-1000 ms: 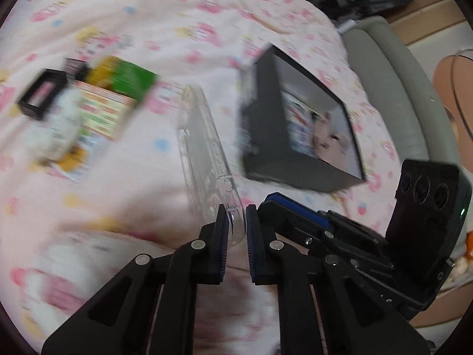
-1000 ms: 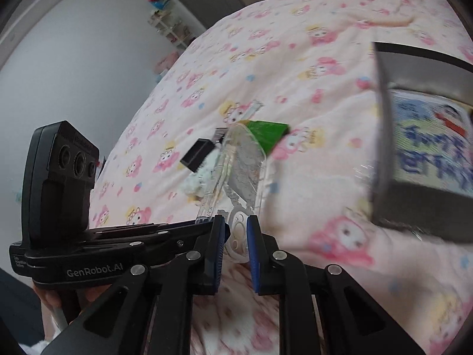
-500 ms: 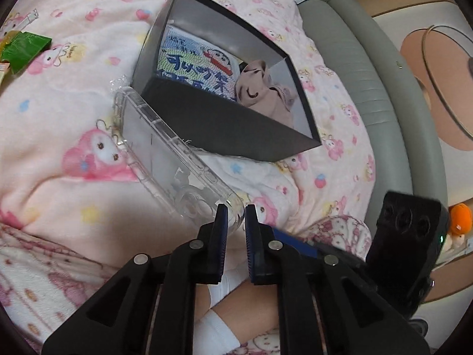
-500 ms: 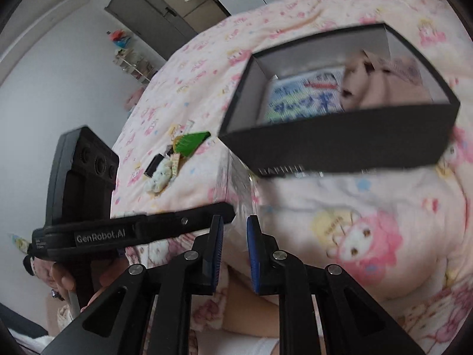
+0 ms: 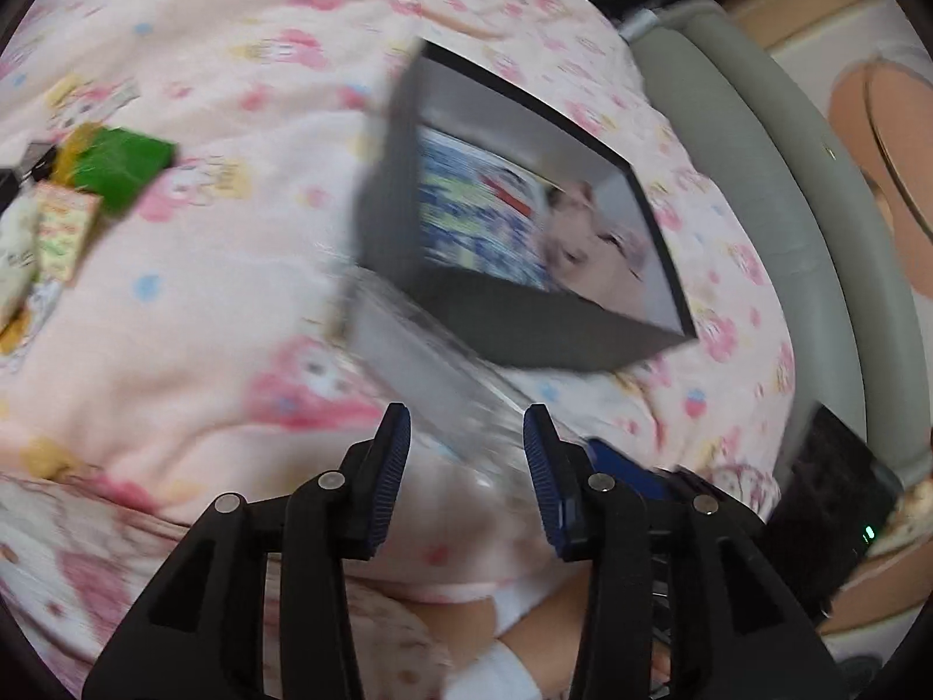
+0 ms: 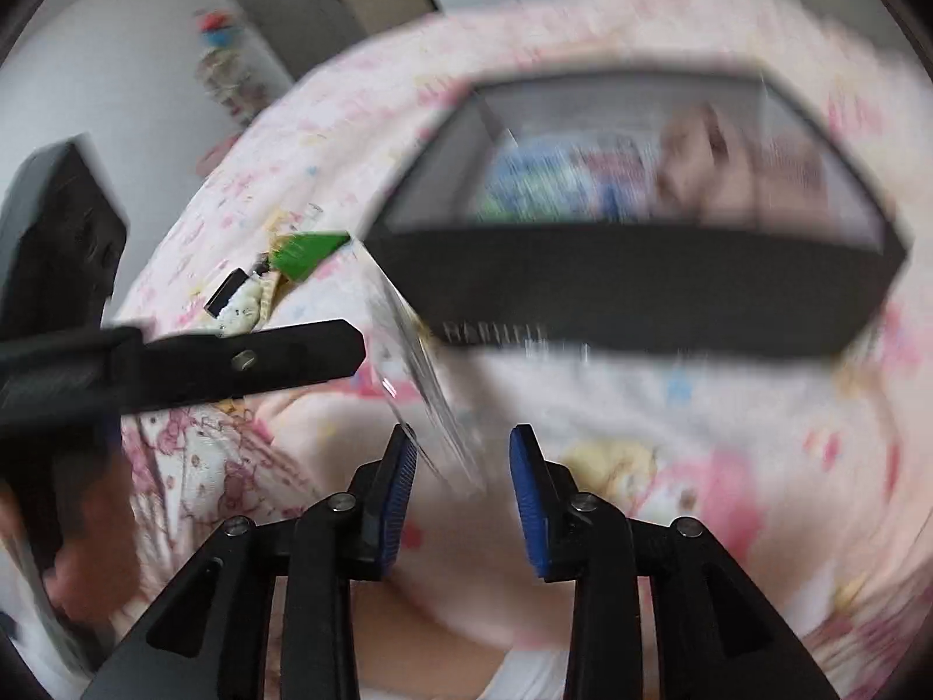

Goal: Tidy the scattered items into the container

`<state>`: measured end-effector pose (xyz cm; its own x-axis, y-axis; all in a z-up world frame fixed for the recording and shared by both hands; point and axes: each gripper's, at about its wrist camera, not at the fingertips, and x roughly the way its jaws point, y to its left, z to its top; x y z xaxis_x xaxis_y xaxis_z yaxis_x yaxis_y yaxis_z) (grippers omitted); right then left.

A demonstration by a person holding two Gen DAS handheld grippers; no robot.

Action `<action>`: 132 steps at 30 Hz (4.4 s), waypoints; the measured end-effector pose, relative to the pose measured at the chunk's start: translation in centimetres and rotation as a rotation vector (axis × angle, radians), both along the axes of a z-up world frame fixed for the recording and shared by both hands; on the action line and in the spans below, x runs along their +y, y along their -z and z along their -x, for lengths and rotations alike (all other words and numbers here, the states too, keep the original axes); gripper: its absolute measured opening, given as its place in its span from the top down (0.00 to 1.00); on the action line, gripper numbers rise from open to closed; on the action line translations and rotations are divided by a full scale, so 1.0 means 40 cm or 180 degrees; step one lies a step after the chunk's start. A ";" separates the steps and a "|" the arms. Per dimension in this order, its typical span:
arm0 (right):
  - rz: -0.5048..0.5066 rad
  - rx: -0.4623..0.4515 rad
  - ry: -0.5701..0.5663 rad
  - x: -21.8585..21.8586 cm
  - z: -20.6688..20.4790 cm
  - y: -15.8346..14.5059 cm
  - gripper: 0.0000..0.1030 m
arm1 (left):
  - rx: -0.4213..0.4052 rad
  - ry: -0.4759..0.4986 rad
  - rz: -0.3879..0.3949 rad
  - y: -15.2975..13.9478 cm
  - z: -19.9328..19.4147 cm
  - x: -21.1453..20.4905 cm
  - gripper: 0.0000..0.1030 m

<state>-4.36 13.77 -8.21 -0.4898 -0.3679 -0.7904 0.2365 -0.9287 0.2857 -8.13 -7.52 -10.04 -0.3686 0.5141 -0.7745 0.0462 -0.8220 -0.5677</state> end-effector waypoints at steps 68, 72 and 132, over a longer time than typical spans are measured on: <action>0.0055 -0.0718 0.0824 0.156 0.006 0.082 0.68 | -0.0581 0.0817 0.0143 0.175 0.101 0.054 0.59; -0.0062 -0.0699 0.0775 0.160 0.018 0.090 0.68 | -0.0683 0.0626 0.0414 0.200 0.124 0.048 0.59; -0.0757 -0.0143 0.0493 0.356 0.374 -0.016 0.75 | -0.0091 0.0925 0.0480 0.076 0.459 0.382 0.64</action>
